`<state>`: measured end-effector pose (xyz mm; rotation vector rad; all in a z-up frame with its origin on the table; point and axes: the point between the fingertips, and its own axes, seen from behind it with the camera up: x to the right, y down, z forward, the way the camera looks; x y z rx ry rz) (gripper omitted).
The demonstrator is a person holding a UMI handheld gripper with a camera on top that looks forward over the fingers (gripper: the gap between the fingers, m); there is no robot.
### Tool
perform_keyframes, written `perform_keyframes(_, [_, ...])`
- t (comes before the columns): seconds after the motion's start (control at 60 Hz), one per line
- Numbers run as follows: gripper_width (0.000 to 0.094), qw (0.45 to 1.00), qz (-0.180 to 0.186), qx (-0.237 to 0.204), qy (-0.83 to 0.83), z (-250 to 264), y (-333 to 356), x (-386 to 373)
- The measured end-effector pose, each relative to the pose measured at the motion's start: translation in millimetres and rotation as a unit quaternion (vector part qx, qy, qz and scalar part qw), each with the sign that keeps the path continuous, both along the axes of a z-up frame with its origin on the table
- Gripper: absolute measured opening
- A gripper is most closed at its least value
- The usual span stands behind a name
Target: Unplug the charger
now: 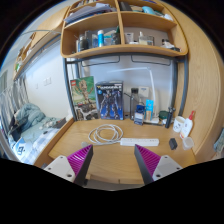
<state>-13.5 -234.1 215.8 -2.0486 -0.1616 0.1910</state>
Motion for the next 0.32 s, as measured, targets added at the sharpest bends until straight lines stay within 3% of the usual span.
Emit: perform_keyframes(0.317, [0.0837,1.0,-0.013,0.005,-0.01,3.5,-2.0,5.7])
